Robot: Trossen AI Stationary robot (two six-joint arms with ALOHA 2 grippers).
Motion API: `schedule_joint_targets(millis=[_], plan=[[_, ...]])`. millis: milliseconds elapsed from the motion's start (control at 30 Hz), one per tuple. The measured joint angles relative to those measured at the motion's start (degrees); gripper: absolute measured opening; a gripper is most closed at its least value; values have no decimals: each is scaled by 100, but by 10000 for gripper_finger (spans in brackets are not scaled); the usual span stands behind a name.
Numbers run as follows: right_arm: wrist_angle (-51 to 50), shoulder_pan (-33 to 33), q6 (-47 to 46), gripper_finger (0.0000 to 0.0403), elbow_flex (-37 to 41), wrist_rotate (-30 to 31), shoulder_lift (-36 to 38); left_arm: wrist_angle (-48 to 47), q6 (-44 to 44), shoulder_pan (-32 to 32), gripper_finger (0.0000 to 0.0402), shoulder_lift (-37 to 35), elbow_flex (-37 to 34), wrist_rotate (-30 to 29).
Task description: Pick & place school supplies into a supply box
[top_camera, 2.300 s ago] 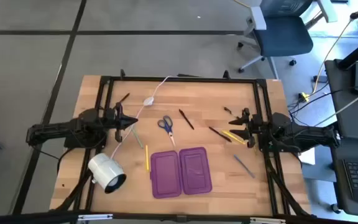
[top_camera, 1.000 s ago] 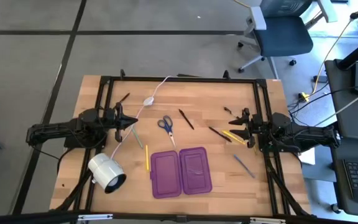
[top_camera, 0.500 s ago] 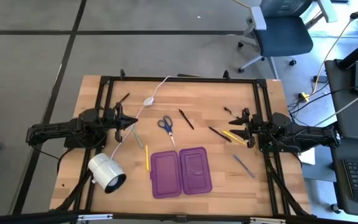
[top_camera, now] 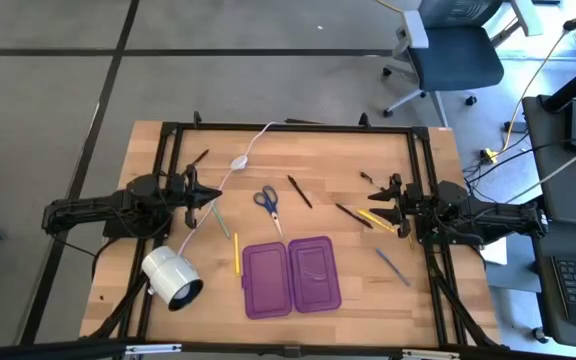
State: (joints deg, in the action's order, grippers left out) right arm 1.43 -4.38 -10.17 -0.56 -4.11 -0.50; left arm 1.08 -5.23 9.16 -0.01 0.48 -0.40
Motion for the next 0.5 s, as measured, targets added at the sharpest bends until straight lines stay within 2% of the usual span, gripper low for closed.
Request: schedule_joint_targets(millis=[400,500], plan=[[55,0,-2,195,0,1,-1,0,0,0,4,0,1,0],[110,0,-278,195,0,-36,-1,0,0,-1,4,0,1,0]])
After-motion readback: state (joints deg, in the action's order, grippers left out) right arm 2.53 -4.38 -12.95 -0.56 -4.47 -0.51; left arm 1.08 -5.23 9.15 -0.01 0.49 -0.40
